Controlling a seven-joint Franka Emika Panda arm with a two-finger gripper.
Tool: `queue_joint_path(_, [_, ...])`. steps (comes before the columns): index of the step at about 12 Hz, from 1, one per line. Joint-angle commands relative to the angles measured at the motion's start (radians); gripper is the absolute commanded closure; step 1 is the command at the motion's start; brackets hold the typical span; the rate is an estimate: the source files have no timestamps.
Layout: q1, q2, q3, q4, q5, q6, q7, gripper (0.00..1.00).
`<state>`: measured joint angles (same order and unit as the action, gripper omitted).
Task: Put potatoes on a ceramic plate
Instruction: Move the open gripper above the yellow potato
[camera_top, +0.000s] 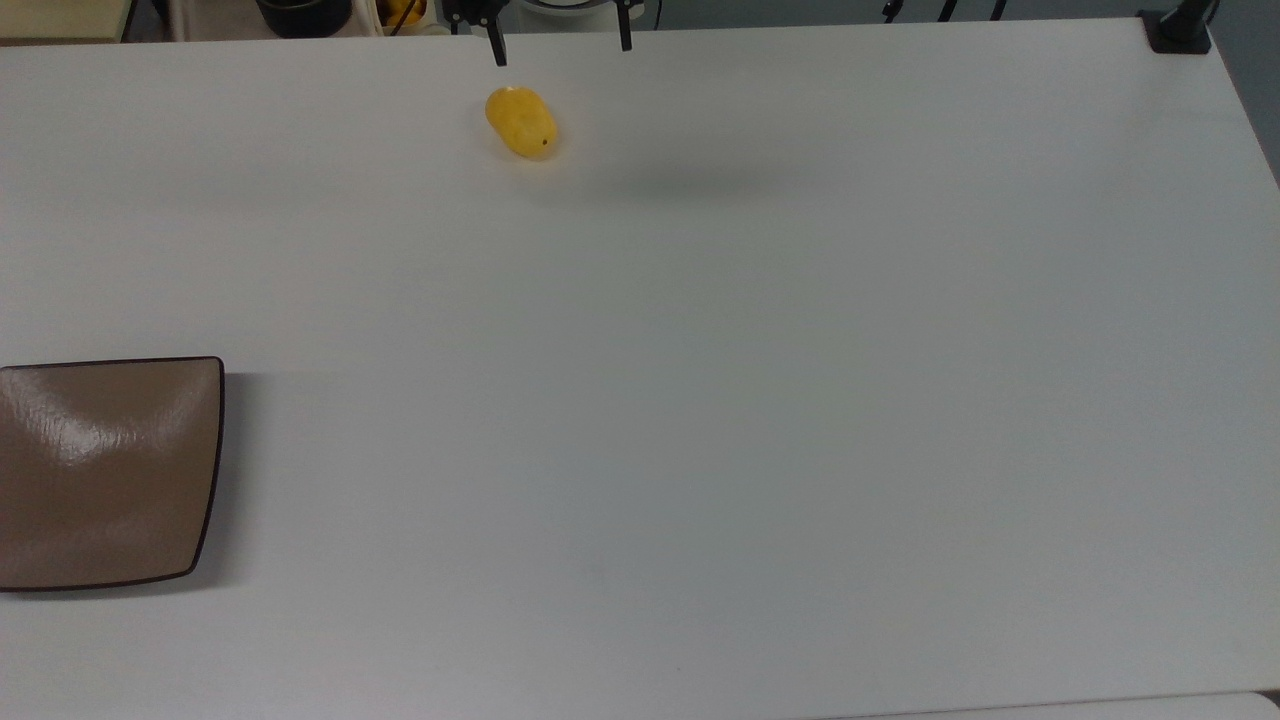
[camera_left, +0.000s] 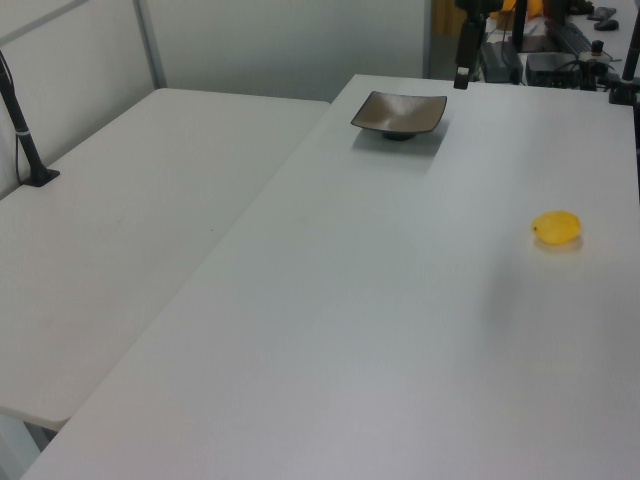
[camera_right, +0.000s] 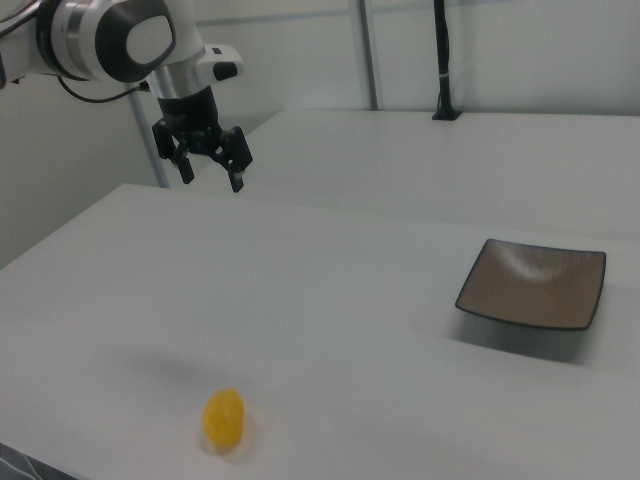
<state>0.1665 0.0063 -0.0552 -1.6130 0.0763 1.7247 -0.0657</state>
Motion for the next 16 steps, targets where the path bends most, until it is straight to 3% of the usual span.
queue_joint_path(1, [0.008,-0.023,-0.020,-0.019,0.003,0.029,-0.003,0.00])
queue_joint_path(10, [0.008,-0.038,-0.020,-0.024,0.008,0.027,-0.008,0.00])
queue_joint_path(13, [0.008,-0.090,-0.020,-0.089,0.007,0.016,-0.161,0.00])
queue_joint_path(16, [0.007,-0.172,-0.025,-0.174,0.003,-0.006,-0.189,0.00])
